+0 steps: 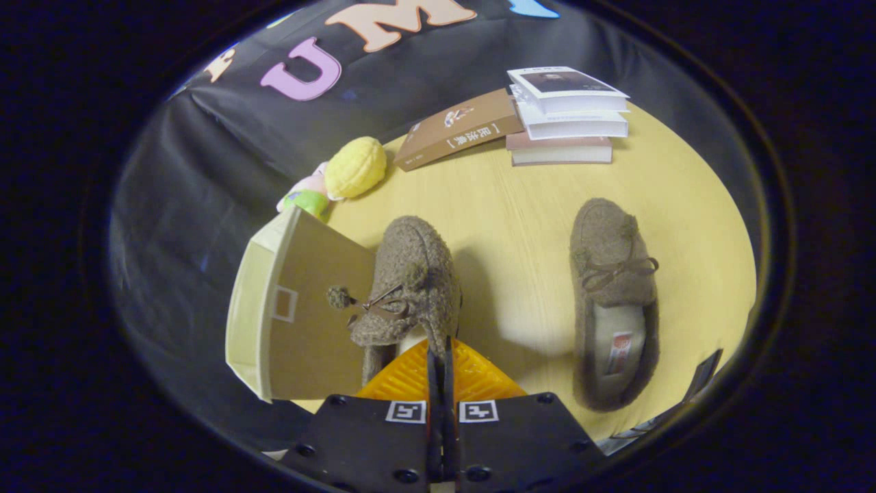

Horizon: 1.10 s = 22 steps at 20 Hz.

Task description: Open the storage box then place both shoes into the box .Put the left shoe in first, then the right shoe, with the right side of both shoes facing outward in a uniform manner.

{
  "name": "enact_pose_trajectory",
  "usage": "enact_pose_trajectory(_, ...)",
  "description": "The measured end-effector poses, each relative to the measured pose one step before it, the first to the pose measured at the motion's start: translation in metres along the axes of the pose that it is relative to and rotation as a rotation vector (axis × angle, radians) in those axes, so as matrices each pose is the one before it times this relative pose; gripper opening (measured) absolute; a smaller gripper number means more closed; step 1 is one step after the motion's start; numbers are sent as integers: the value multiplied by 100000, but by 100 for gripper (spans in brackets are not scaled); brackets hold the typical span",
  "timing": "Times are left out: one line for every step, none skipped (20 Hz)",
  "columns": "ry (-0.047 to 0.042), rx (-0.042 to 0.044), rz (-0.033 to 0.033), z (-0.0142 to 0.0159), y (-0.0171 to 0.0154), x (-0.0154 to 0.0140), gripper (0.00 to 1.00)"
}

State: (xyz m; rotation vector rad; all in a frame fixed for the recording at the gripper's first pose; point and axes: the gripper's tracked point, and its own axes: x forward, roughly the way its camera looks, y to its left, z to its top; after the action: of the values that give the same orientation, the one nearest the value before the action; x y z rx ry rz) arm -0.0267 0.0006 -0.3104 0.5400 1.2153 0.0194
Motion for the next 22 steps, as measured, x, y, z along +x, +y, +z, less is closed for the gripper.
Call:
enact_pose_trajectory(-1156,898,1299,441,950,-564,4)
enact_pose_trajectory(-834,433,1171,395,1016,-574,4)
enact_pose_trajectory(-639,257,896,280,1020,-562,4)
enact_pose_trajectory(-882,533,746,478,1021,-470,4)
enact_pose_trajectory(-821,216,1167,338,1117,-367,4)
enact_pose_trajectory(-1143,-107,1288,518,1206,-370,4)
enact_pose_trajectory(-1069,2,1583,368,1202,-407,4)
enact_pose_trajectory(-842,67,1333,390,1144,-383,4)
enact_pose_trajectory(-886,-113,1353,436,1157,-245,4)
enact_pose_trajectory(-402,-803,950,366,1098,-129,4)
enact_pose_trajectory(-746,-722,1078,324,1226,-163,4)
enact_pose_trajectory(-433,-898,813,205,1135,51,4)
enact_pose_trajectory(39,-757,1169,42,1179,156,4)
enact_pose_trajectory(32,-233,1101,55,1179,357,4)
enact_pose_trajectory(658,-363,1109,-274,1124,393,4)
enact_pose_trajectory(577,-325,833,-169,975,618,4)
enact_pose_trajectory(1066,-662,499,-439,907,614,4)
enact_pose_trajectory(970,-830,207,-385,810,667,4)
enact_pose_trajectory(1078,-678,81,-504,725,639,4)
enact_pose_trajectory(1040,-564,-43,-451,701,789,4)
enact_pose_trajectory(740,-637,-295,-403,483,747,4)
enact_pose_trajectory(753,-575,-364,-408,402,878,4)
